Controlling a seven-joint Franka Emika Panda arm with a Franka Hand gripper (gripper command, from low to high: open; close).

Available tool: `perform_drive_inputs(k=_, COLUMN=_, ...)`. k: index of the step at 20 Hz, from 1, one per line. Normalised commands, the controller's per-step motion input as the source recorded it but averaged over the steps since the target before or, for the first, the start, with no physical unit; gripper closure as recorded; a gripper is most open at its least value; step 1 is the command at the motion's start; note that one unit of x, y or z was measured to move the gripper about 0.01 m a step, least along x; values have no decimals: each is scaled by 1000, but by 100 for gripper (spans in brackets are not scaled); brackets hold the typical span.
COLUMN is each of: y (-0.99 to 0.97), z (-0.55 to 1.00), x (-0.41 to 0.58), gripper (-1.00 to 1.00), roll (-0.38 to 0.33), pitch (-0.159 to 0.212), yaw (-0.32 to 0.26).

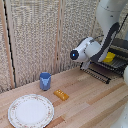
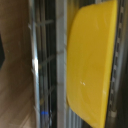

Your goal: Please reach out your grabber to the yellow dish. Tenderly grip the yellow dish using your grabber. Set the yellow dish on the baking sheet. Posit your grabber on the rim of the baking sheet carrying the yellow dish. Mindfully slide the baking sheet with the yellow dish into the oven. Let go of your grabber's hold on the baking sheet's edge when it is entirely in the oven.

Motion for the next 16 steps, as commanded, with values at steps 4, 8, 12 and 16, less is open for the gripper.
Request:
perform_drive_inputs(k=4, y=-159, z=-153, x=34, gripper=100, roll=0, pitch=5, yaw=-101)
perform_drive_inputs(k=8, y=-136, z=-37, x=-26, gripper=100, roll=1, pitch=-5, yaw=-147)
perform_drive_inputs(k=12, y=-71, z=0, x=-49, gripper=100, roll=6, pitch=-28, yaw=-152)
perform_drive_inputs(k=16, y=-2, z=0, x=-4, gripper=100, roll=0, pitch=-23, yaw=-164)
